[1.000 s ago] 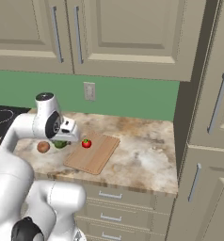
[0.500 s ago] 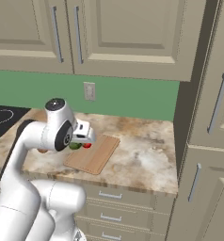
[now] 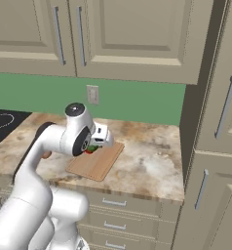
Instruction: Place the avocado, onion, tomato, and bell pepper on the cutting board.
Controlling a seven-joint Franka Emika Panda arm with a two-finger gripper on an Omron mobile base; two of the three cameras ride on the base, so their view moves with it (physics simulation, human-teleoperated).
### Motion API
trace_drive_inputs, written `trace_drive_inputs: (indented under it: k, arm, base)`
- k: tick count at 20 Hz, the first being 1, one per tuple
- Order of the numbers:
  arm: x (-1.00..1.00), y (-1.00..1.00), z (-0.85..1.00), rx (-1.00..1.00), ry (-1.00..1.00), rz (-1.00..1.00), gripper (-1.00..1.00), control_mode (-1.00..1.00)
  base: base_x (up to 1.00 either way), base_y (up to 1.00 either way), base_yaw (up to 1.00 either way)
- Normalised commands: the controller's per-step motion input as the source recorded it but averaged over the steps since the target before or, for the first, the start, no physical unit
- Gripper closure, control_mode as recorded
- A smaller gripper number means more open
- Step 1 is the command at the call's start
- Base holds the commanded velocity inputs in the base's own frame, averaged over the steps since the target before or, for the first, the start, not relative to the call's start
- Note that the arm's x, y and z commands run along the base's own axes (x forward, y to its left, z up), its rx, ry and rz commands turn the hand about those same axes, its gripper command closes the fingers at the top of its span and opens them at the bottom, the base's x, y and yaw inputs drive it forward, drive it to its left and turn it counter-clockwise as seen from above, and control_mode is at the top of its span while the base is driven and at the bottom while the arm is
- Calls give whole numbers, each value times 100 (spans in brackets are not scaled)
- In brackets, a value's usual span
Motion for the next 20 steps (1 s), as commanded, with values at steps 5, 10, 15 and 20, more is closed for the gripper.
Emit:
trace_drive_inputs:
  k: [5, 10, 15, 20]
  arm:
    - [49, -3, -4, 0, 0, 1, 100, -100]
    - [36, 0, -1, 0, 0, 1, 100, -100]
    - [26, 0, -19, 0, 1, 0, 100, -100]
    - [28, 0, -31, 0, 4, 0, 100, -100]
  base:
    - [0, 0, 0]
    - [0, 0, 0]
    - [0, 0, 0]
    - [0, 0, 0]
